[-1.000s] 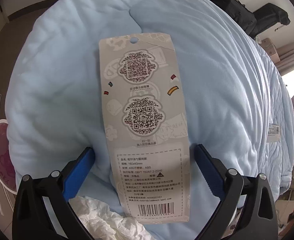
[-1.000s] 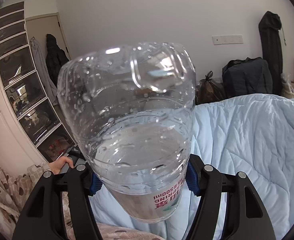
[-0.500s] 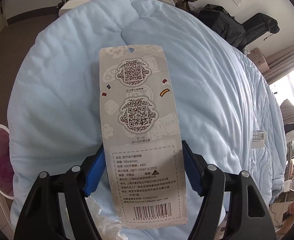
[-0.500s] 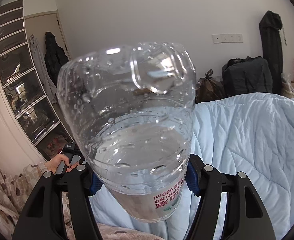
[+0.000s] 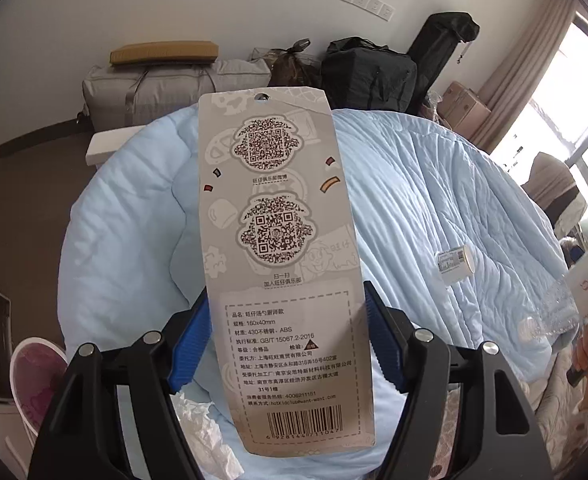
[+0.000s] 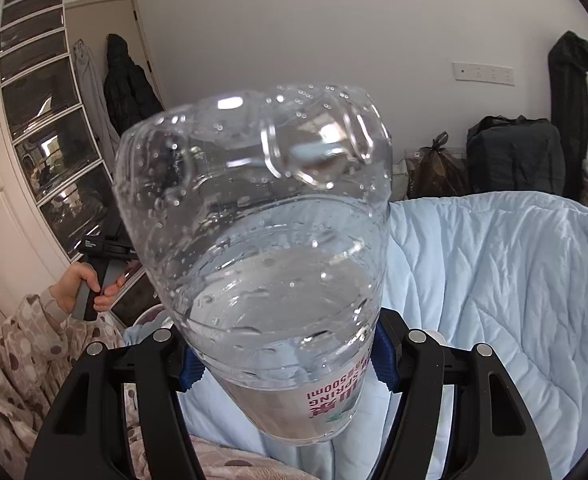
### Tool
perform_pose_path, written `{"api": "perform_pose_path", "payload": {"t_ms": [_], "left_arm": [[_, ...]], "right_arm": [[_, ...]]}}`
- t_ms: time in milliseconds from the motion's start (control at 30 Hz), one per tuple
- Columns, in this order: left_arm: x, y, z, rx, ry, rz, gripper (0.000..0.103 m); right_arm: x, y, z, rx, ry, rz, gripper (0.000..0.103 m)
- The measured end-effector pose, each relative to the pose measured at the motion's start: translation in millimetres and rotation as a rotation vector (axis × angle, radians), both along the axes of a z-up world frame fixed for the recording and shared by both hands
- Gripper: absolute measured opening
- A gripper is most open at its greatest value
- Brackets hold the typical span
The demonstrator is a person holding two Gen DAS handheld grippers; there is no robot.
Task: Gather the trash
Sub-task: 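Carry the bottle and paper tag with both tools over the trash bin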
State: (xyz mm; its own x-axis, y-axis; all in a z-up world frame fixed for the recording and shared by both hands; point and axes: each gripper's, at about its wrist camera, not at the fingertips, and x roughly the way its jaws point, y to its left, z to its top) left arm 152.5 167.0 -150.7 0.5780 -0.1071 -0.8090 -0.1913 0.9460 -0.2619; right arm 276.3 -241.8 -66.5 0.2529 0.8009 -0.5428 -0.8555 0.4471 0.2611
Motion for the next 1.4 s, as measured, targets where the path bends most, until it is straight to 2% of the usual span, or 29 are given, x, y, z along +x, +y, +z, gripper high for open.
{"api": "perform_pose_path", "payload": {"t_ms": [133,333,800,933,1100,1400], "left_arm": [[-23,-8,25,0.099,-0.025,-0.054,0.070],[-64,-5,47,0.196,-0.050,-0.086,0.070],[-165,73,60,0.281,-0.082,-0.003,0.070],[-194,107,54,0.295,-0.073,0.038,0.070],[-231,156,42,0.243,-0.050,0.120,0.070],[-288,217,14,0.211,-0.016,0.225,0.070]], "right_arm": [[-2,27,-4,-0.042,-0.004,0.062,0.063],[-18,78,-3,-0.095,-0.032,0.174,0.063],[-82,224,6,-0.142,-0.070,0.419,0.063],[-106,272,2,-0.151,-0.074,0.487,0.063],[-140,336,-6,-0.153,-0.069,0.580,0.063],[-206,446,-38,-0.151,-0.043,0.780,0.063]]}}
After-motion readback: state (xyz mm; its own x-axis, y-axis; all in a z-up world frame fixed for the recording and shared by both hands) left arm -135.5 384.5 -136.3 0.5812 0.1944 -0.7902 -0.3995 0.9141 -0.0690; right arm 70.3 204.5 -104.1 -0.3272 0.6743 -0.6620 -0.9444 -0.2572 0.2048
